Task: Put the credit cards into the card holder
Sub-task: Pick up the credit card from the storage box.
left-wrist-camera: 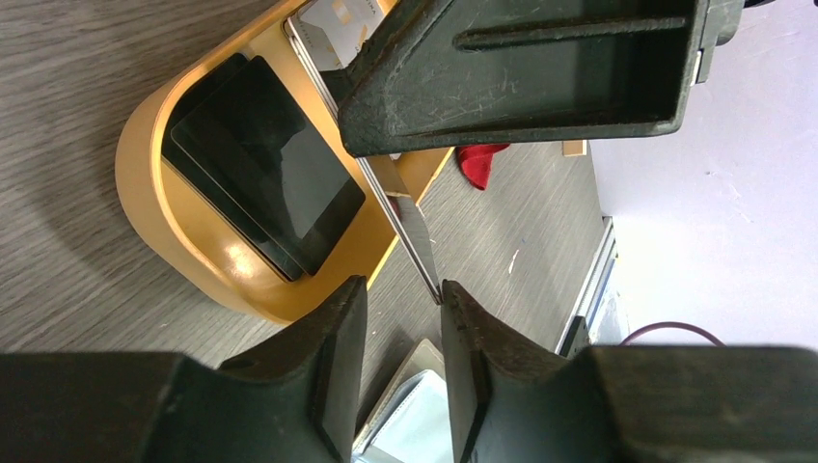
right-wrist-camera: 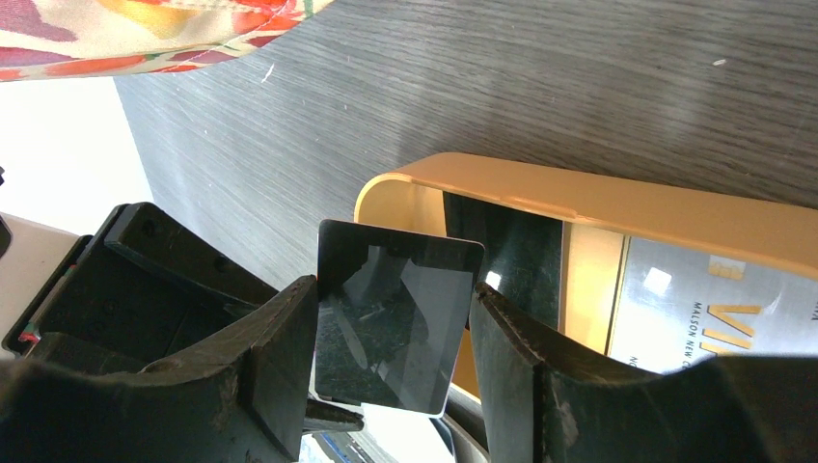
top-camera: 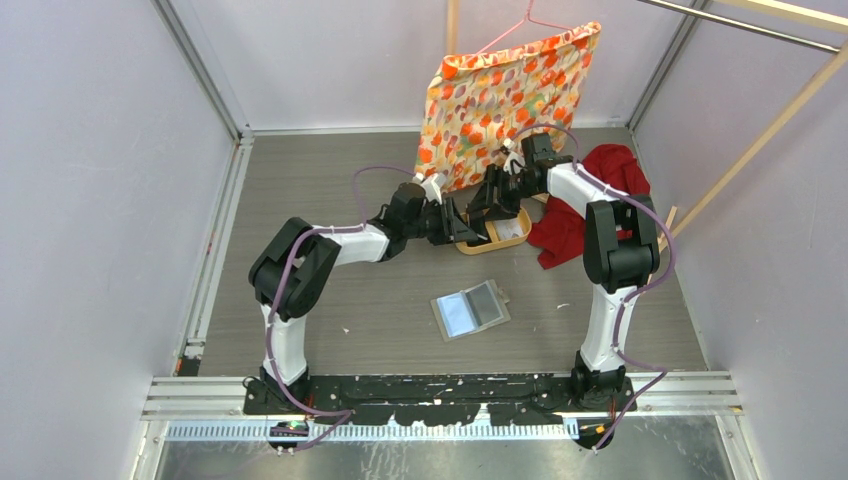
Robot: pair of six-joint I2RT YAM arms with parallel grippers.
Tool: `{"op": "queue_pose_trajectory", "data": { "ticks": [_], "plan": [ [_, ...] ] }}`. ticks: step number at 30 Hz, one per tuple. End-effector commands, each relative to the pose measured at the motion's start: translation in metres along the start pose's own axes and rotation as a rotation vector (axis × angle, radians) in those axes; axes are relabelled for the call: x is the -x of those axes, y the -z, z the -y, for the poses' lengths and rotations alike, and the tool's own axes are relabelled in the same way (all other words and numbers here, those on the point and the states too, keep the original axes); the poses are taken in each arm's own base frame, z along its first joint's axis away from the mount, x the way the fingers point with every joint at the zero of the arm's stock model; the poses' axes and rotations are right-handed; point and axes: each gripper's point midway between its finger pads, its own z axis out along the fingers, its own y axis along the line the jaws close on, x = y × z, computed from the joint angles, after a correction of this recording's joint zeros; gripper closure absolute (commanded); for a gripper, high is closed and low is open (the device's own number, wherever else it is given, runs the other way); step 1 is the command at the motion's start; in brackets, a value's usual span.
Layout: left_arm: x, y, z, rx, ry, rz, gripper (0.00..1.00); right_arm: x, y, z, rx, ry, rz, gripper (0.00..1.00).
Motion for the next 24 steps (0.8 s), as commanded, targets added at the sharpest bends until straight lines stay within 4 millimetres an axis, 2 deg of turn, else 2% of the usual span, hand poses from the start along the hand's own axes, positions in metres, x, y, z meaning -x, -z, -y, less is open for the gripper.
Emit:
{"op": "queue_pose_trajectory", "data": {
  "ticks": [1,8,11,14,24],
  "plan": [
    [0.016,-0.005,0.02,-0.071,-0.041,0.033,0.69,0.003,-0.001,-0.003,0.028,-0.001,0.006,0.49],
    [0.013,-0.006,0.019,-0.077,-0.038,0.021,0.84,0.003,-0.001,-0.001,0.026,-0.006,0.004,0.5],
    [0.013,-0.006,0.018,-0.082,-0.037,0.017,0.94,0.003,0.0,0.001,0.025,-0.009,0.005,0.5],
    [0.012,-0.005,0.017,-0.081,-0.033,0.016,0.98,0.004,0.0,0.001,0.028,-0.013,0.005,0.5],
    [0.009,-0.004,0.011,-0.081,-0.006,0.006,1.0,0.008,0.004,0.009,0.015,-0.027,0.02,0.48]
  ]
}}
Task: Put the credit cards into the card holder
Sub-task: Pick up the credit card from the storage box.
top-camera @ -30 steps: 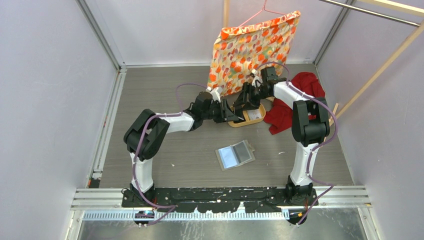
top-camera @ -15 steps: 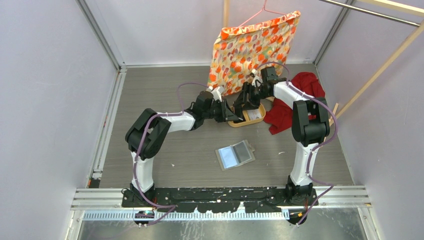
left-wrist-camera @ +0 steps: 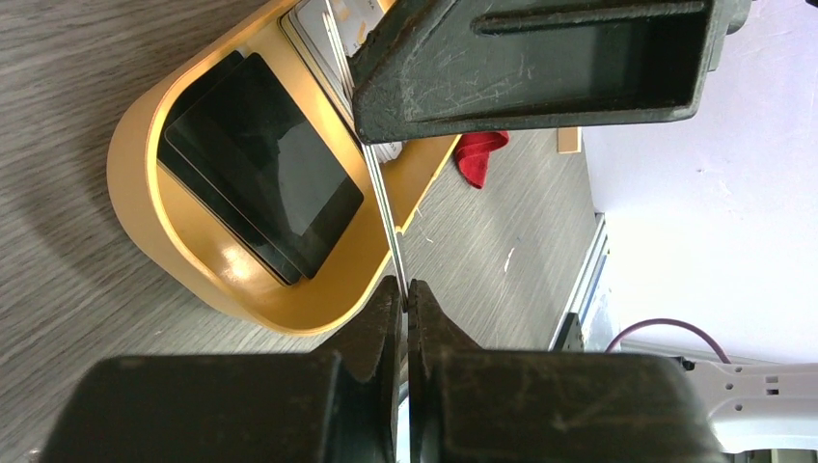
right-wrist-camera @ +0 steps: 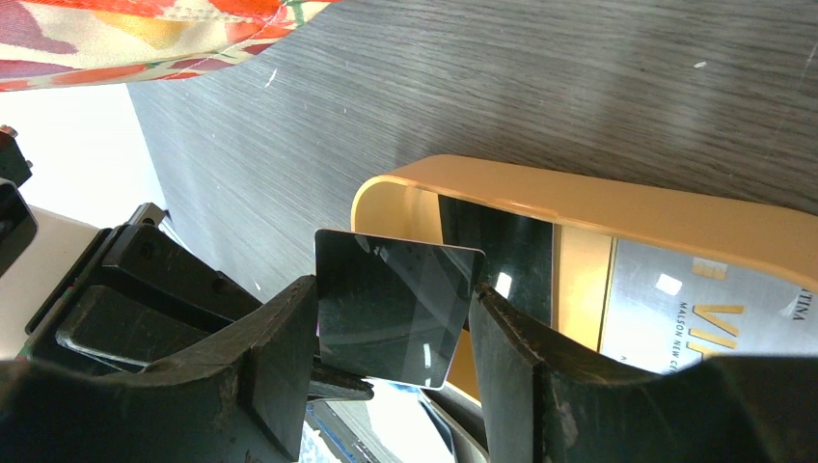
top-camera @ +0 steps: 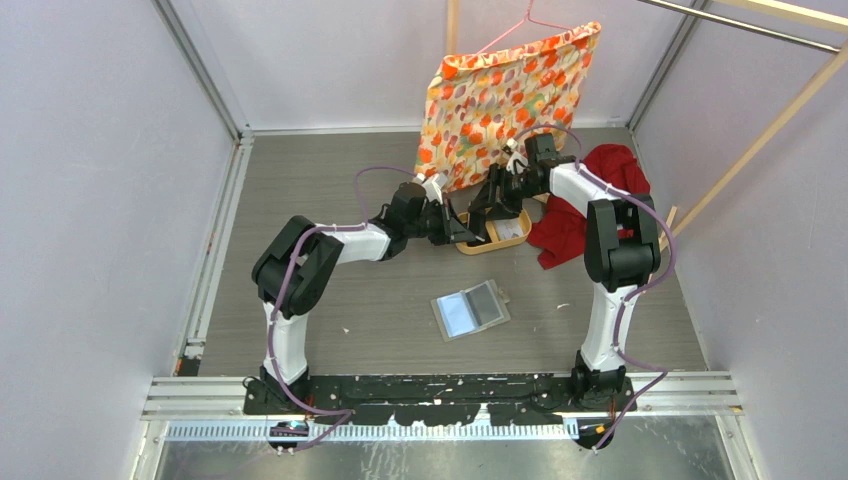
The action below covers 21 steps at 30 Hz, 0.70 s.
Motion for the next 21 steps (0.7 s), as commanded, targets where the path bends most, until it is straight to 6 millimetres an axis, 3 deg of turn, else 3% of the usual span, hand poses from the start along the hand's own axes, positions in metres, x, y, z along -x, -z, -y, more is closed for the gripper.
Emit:
{"op": "queue_pose_trajectory", "data": {
  "ticks": [1,7,21],
  "plan": [
    [0.009,-0.001,0.014,-0.069,-0.018,0.017,1.0,0.004,0.001,0.005,-0.005,-0.008,0.017,0.47],
    [0.006,-0.002,0.012,-0.074,-0.003,0.007,1.0,0.009,0.003,0.018,-0.043,-0.041,0.047,0.47],
    [0.003,-0.003,0.007,-0.075,0.026,-0.006,1.0,0.011,0.007,0.019,-0.024,-0.047,0.052,0.39]
  ]
}}
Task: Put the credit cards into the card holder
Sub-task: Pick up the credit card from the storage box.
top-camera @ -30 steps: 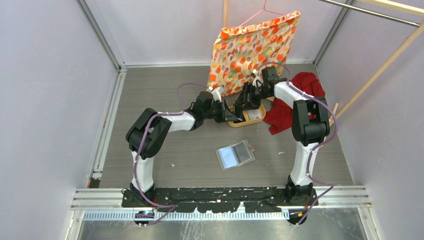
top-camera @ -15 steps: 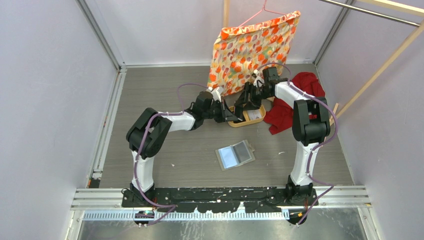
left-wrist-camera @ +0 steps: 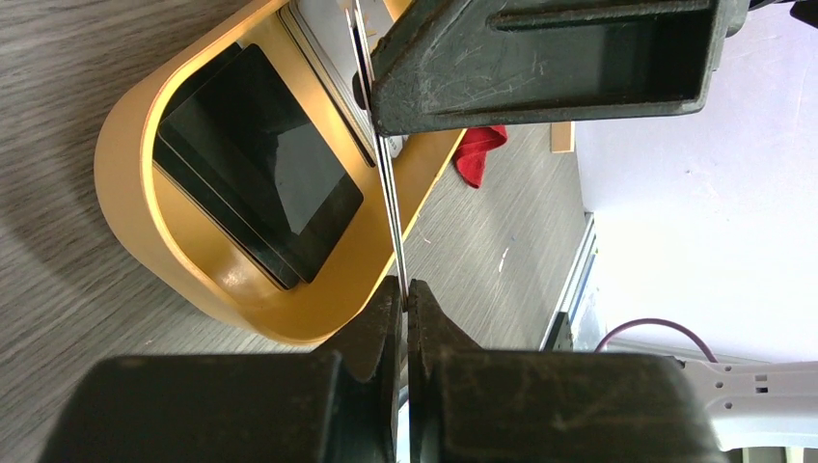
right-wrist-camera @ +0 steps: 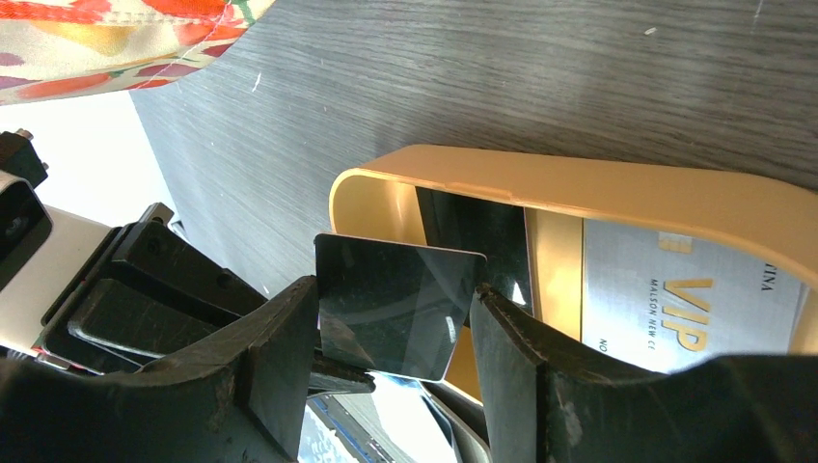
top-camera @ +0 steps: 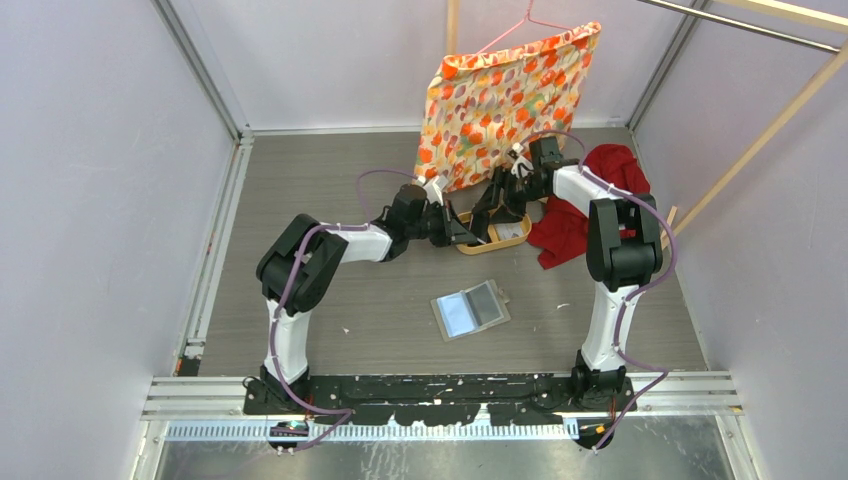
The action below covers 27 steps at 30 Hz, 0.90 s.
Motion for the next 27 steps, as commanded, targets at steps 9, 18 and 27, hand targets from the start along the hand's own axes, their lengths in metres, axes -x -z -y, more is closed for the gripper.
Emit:
{"op": "queue_pose_trajectory", "data": {
  "ticks": [9,18,27],
  "plan": [
    [0.003,0.001,0.011,-0.067,-0.005,-0.011,1.0,0.018,0.007,0.01,-0.019,0.019,0.064,0.37],
    [0.0,0.0,0.011,-0.07,0.003,-0.019,1.0,0.024,0.014,0.017,-0.031,0.001,0.086,0.37],
    [-0.001,-0.001,0.009,-0.072,0.007,-0.028,1.0,0.029,0.019,0.024,-0.036,-0.019,0.101,0.37]
  ]
}}
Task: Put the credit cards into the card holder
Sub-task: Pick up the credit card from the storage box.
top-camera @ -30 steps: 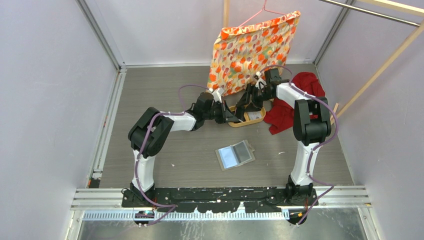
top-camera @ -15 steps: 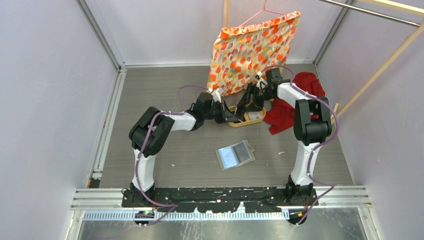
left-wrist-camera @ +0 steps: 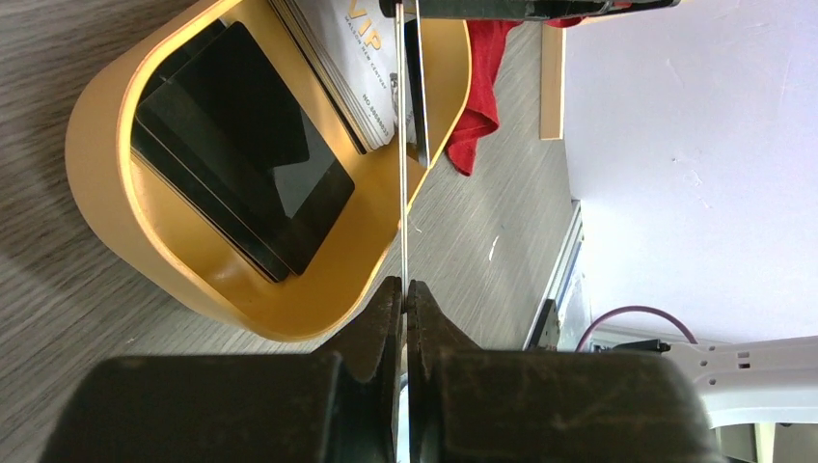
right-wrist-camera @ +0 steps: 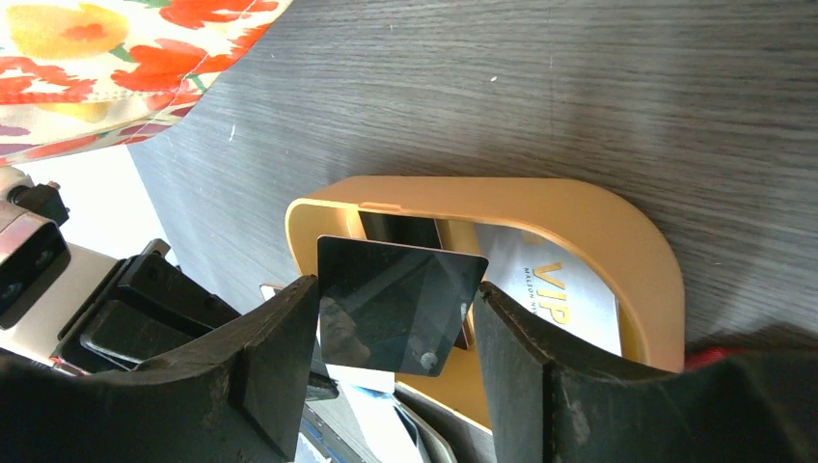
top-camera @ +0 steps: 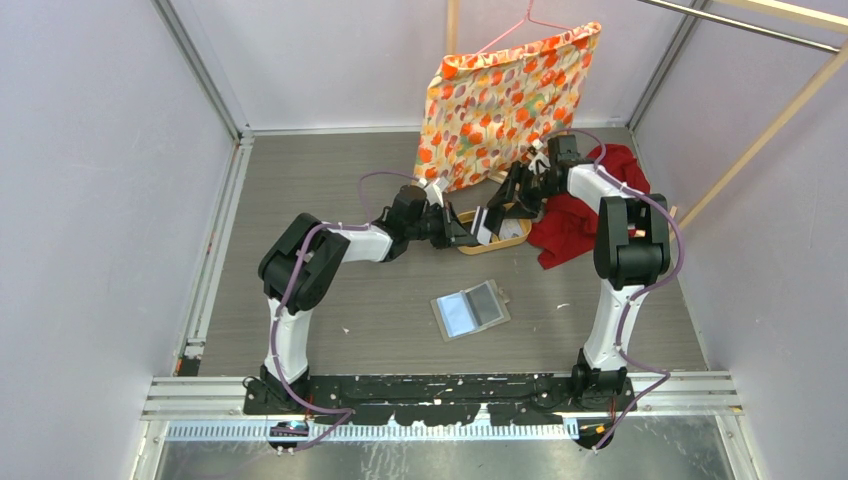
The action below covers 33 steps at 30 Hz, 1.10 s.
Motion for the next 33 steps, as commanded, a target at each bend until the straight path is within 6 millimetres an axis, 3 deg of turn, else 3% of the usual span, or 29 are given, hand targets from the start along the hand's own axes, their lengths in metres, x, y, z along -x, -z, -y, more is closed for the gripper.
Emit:
{"op": "queue_pose_trajectory", "data": {
  "ticks": [1,10,19,25,27,30,33],
  "plan": [
    [0.004,-0.001,0.008,-0.043,-0.016,0.001,1.0,0.008,0.002,-0.003,0.008,0.022,0.03,0.37],
    [0.009,-0.005,0.0,0.011,0.002,0.002,1.0,0.012,0.013,-0.007,0.021,0.043,0.052,0.38],
    [0.033,-0.005,0.003,0.034,0.01,0.07,1.0,0.014,0.023,-0.017,0.054,0.056,0.067,0.39],
    [0.031,-0.008,-0.005,0.075,-0.003,0.042,0.98,0.016,0.032,-0.022,0.075,0.062,0.083,0.39],
    [0.028,-0.008,-0.009,0.093,-0.002,0.032,0.93,0.015,0.034,-0.024,0.083,0.061,0.085,0.39],
    [0.028,-0.004,-0.014,0.134,-0.004,0.033,0.71,0.015,0.036,-0.028,0.095,0.064,0.087,0.39],
    [0.03,0.003,-0.012,0.159,-0.022,0.042,0.58,0.014,0.039,-0.031,0.106,0.066,0.087,0.39]
  ]
}}
